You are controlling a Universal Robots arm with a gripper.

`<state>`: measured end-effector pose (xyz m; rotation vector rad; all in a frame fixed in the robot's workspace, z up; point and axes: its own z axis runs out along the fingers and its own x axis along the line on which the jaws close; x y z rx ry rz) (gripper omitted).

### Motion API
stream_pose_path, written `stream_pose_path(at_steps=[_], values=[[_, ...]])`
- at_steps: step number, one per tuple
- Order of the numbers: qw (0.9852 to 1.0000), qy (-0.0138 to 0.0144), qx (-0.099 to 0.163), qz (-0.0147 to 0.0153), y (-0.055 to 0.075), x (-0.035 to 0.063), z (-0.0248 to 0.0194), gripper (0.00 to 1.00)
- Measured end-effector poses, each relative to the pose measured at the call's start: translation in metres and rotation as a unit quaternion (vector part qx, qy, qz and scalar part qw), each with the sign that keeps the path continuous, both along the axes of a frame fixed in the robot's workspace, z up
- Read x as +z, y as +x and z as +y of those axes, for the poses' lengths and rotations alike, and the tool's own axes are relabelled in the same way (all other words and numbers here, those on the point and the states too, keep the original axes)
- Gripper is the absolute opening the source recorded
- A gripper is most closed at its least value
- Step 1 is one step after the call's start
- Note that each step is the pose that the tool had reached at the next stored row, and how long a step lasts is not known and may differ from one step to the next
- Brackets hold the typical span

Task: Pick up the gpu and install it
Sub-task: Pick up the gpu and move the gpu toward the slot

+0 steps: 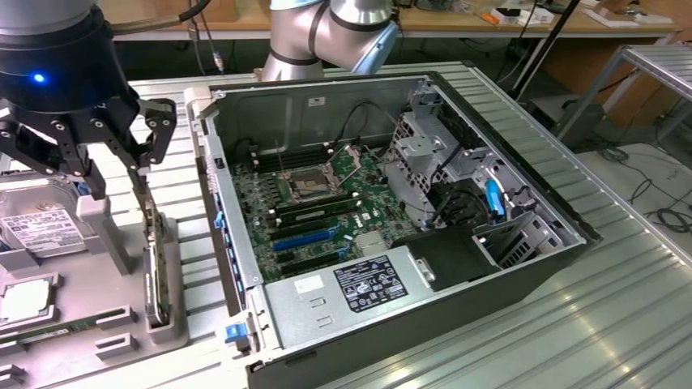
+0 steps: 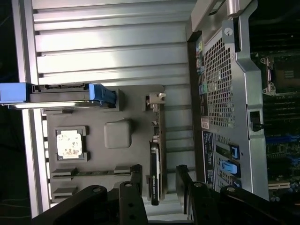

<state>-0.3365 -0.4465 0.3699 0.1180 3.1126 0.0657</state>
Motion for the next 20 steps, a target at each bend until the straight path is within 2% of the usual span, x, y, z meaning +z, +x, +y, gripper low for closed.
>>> stream_pose_path(at_steps=[7,12,17,20], values=[[1.0,0.0,0.0,0.0,-0.004,-0.002,-0.0045,0.42],[1.0,0.0002,0.0,0.0,-0.005,-0.0022,-0.0049,0.42],[1.0,0.0001,0.0,0.0,-0.005,-0.0107,-0.0051,0.42],[1.0,0.0002,0.0,0.0,-0.005,-0.0152,-0.0069,0.42]])
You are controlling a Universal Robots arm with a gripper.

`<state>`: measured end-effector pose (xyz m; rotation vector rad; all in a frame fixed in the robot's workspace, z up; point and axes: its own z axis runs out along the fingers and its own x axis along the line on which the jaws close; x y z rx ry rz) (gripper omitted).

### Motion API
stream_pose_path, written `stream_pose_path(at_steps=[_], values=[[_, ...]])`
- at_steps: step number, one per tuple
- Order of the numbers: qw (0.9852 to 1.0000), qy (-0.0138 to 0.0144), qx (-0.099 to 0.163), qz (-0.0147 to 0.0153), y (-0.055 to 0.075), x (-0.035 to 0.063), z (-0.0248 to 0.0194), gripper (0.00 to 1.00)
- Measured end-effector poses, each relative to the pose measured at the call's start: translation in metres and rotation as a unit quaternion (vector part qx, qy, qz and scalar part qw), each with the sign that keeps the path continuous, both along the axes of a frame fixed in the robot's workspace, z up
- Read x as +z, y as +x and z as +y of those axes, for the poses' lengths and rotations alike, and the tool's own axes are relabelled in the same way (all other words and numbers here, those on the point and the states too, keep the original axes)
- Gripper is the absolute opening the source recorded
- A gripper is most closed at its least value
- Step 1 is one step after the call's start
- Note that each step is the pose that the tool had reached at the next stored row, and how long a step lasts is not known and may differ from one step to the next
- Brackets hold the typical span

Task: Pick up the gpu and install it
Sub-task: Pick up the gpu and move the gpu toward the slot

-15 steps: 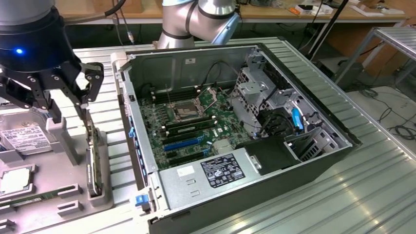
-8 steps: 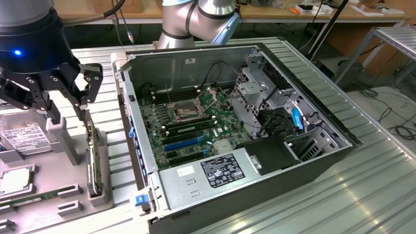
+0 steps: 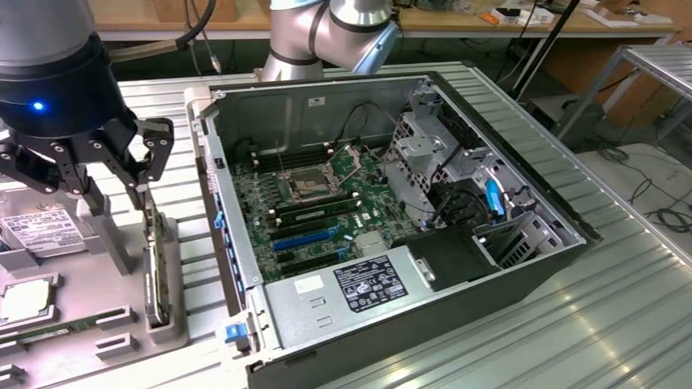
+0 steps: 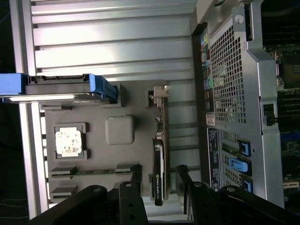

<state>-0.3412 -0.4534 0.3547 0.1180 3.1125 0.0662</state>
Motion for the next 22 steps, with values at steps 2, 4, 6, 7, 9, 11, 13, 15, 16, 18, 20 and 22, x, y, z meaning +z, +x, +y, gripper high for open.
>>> stream_pose_path(at_steps=[2,4,6,7,9,11,13,15,16,18,20,22], values=[[1.0,-0.0001,0.0,0.0,0.0,-0.0017,-0.0007,0.42],[1.0,-0.0001,0.0,0.0,0.0,-0.0035,-0.0015,0.42],[1.0,-0.0002,0.0,0.0,0.0,-0.0054,-0.0023,0.42],[1.0,-0.0003,0.0,0.0,0.0,-0.006,-0.0026,0.42],[1.0,-0.0003,0.0,0.0,0.0,-0.0085,-0.0036,0.42],[1.0,-0.0004,0.0,0.0001,0.0,-0.0088,-0.0037,0.42],[1.0,-0.0003,0.0,0.0,0.0,-0.009,-0.0037,0.42],[1.0,-0.0003,0.0,-0.0001,0.0,-0.0098,-0.0037,0.42],[1.0,-0.0003,0.0,0.0,0.0,-0.0102,-0.0038,0.42],[1.0,-0.0003,0.0,0.0,0.0,-0.012,-0.004,0.42],[1.0,-0.0004,0.0,0.0,0.0,-0.0129,-0.0041,0.42],[1.0,-0.0003,0.0,0.0,0.0,-0.0143,-0.0042,0.42]])
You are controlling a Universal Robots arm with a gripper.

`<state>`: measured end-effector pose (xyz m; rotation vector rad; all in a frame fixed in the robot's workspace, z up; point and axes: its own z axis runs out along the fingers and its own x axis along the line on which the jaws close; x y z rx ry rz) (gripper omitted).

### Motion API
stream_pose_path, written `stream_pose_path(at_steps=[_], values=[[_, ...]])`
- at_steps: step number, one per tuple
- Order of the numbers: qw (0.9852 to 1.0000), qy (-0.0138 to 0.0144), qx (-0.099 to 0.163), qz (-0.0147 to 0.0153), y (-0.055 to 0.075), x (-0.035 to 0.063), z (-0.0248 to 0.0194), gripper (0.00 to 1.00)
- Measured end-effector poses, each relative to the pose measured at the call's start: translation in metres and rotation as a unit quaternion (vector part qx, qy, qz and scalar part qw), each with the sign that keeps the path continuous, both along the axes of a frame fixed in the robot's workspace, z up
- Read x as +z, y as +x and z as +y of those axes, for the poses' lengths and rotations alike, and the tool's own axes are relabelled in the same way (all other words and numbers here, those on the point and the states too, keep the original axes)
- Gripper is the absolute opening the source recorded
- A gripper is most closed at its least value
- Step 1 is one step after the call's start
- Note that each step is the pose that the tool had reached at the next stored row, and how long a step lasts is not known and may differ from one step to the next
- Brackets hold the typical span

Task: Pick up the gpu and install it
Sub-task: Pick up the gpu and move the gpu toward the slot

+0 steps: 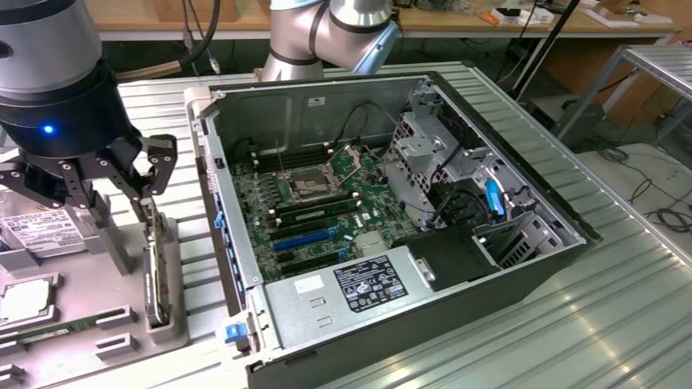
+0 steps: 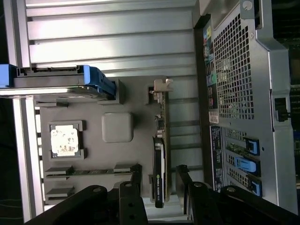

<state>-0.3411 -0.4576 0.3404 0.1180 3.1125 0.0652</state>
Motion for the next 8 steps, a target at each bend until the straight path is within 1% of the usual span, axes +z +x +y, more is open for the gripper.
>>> stream_pose_path(at_steps=[6,8], values=[[1.0,0.0,0.0,0.0,0.0,-0.0026,-0.0001,0.42],[1.0,-0.0007,0.0,0.0,0.0,-0.006,-0.0004,0.42]])
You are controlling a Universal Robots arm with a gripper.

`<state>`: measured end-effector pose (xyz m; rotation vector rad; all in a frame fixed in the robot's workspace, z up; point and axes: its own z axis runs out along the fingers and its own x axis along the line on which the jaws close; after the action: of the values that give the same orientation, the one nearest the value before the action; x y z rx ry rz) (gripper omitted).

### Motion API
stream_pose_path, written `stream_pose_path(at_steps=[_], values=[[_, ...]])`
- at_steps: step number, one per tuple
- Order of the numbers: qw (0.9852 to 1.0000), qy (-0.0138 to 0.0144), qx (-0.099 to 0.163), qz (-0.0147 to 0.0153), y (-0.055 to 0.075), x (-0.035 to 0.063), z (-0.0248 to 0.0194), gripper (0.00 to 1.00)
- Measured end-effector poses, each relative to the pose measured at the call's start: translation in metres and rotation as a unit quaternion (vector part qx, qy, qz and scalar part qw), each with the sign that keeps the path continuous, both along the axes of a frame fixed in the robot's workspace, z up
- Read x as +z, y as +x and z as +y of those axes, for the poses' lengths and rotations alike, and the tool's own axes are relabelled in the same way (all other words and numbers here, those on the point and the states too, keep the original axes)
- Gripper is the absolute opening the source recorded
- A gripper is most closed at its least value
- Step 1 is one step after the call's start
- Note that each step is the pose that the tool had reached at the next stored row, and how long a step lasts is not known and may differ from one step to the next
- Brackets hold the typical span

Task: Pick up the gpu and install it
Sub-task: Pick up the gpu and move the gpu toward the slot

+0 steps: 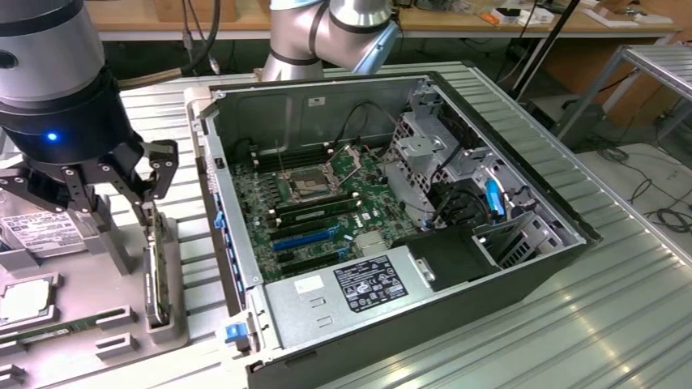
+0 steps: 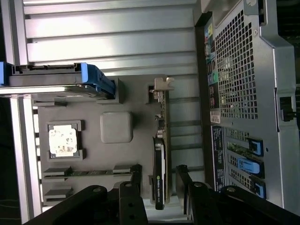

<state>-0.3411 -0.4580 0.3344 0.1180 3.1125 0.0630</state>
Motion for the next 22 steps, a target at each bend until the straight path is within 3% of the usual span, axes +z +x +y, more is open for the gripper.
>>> stream_pose_path(at_steps=[7,12,22], values=[[1.0,-0.0003,0.0,0.0,0.0,-0.0126,-0.0033,0.42],[1.0,-0.0002,0.0,0.0005,0.002,-0.0254,-0.016,0.42],[1.0,-0.0002,0.0,0.0006,0.005,-0.0488,-0.0211,0.42]])
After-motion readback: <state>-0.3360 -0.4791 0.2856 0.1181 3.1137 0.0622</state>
